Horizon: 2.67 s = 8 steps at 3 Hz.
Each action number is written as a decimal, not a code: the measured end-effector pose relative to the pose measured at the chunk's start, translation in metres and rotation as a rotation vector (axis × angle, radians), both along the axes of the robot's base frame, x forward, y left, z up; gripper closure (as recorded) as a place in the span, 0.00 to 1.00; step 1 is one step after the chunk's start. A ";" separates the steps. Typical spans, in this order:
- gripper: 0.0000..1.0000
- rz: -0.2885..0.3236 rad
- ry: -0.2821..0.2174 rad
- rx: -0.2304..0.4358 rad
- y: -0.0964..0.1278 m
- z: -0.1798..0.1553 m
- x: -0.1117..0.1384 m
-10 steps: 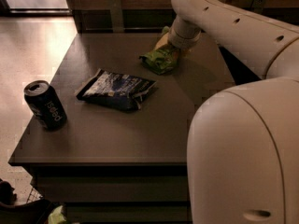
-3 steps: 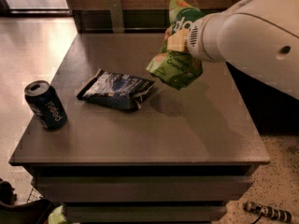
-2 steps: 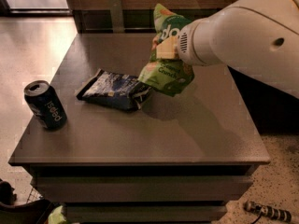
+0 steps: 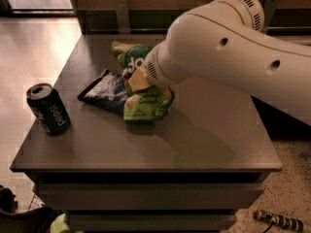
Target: Move green rice chip bag near pepsi can
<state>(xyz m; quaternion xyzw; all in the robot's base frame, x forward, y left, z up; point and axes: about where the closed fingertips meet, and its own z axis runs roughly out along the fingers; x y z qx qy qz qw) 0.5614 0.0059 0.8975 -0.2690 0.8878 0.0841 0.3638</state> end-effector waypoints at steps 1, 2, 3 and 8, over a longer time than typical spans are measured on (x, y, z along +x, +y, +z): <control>1.00 0.165 -0.007 -0.145 0.029 -0.023 -0.020; 1.00 0.252 -0.032 -0.235 0.042 -0.034 -0.037; 1.00 0.253 -0.032 -0.236 0.042 -0.034 -0.037; 0.00 0.283 -0.034 -0.264 0.047 -0.040 -0.041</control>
Offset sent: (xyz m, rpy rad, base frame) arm -0.0728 0.0610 -0.0436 -0.3998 -0.1124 0.3964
